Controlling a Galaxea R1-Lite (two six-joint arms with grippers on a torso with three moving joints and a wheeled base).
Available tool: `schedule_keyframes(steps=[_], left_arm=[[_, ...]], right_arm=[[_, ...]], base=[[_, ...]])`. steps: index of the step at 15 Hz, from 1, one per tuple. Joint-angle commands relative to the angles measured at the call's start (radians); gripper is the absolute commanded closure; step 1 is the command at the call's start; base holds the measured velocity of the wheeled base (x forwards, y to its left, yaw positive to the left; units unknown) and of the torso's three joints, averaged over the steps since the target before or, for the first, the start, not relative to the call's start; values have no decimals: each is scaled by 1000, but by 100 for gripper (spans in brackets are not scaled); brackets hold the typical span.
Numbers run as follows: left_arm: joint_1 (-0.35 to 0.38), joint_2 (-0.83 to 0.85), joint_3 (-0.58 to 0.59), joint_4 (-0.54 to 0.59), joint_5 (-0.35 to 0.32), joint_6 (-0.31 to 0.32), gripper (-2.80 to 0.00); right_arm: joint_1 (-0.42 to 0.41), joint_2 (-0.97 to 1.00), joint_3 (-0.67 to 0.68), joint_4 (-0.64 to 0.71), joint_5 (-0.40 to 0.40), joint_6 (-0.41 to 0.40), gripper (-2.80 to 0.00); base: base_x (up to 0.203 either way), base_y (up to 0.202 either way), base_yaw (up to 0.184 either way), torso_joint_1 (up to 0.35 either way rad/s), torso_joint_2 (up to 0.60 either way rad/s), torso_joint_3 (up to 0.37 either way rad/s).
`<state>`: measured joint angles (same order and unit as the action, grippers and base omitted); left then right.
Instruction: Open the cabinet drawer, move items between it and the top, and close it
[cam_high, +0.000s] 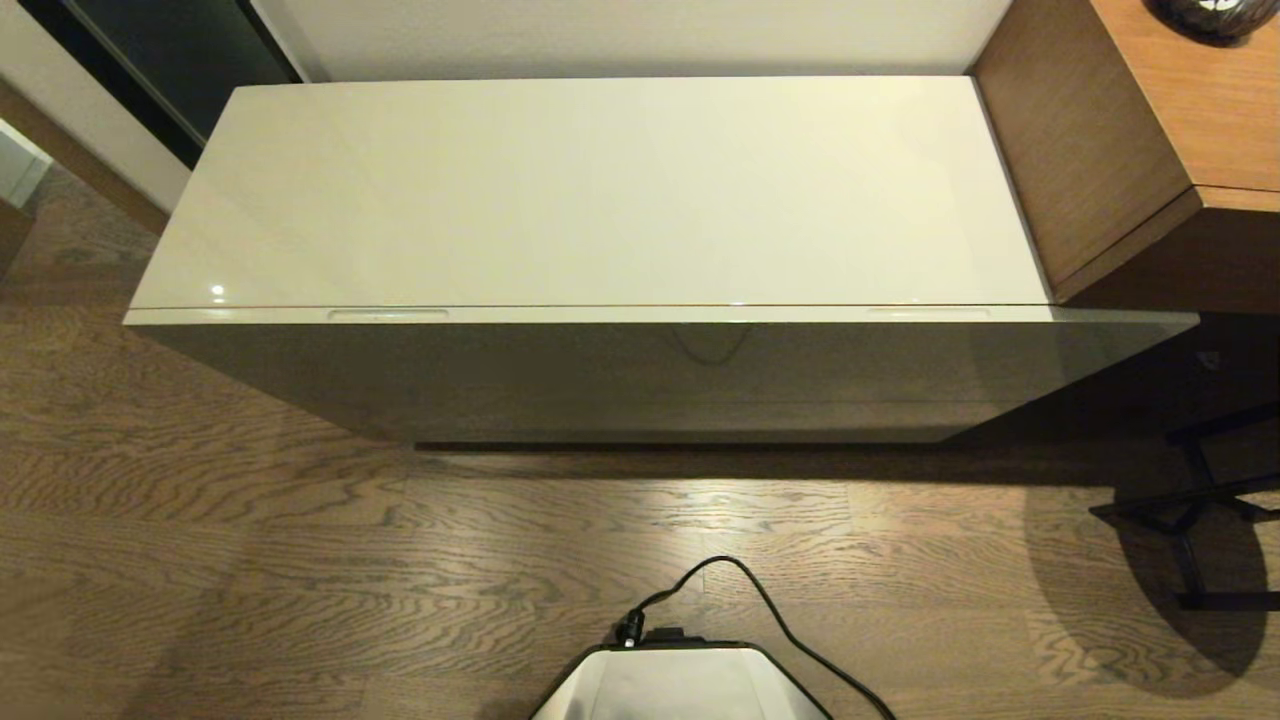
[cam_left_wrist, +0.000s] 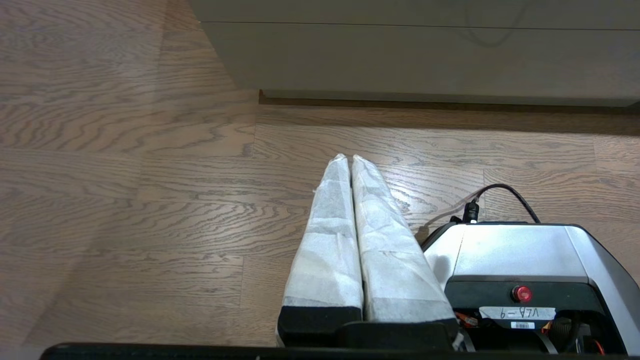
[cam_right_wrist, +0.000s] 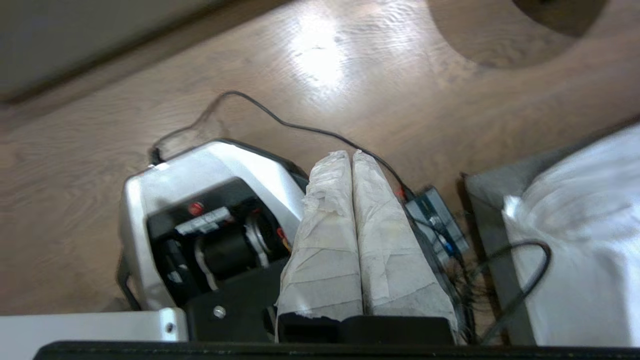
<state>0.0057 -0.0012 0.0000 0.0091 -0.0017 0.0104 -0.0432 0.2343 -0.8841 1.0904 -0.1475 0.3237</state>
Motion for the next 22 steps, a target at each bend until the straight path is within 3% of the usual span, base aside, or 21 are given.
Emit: schedule_keyframes(steps=[1, 7, 10, 15, 18, 19, 22], left_arm=[[0, 1, 0, 0, 0, 0, 0], [0, 0, 0, 0, 0, 0, 0], [0, 0, 0, 0, 0, 0, 0], [0, 0, 0, 0, 0, 0, 0], [1, 0, 0, 0, 0, 0, 0], [0, 1, 0, 0, 0, 0, 0], [0, 0, 0, 0, 0, 0, 0]], right_arm=[[0, 22, -12, -12, 8, 1, 0], [0, -2, 21, 1, 71, -41, 0], [0, -3, -76, 21, 86, -93, 0], [0, 10, -309, 125, 219, -201, 0], [0, 8, -368, 164, 235, -227, 0], [0, 3, -361, 179, 235, -272, 0], [0, -6, -349, 292, 279, -301, 0]], base=[[0, 0, 0, 0, 0, 0], [0, 0, 0, 0, 0, 0], [0, 0, 0, 0, 0, 0], [0, 0, 0, 0, 0, 0], [0, 0, 0, 0, 0, 0], [0, 0, 0, 0, 0, 0], [0, 0, 0, 0, 0, 0]])
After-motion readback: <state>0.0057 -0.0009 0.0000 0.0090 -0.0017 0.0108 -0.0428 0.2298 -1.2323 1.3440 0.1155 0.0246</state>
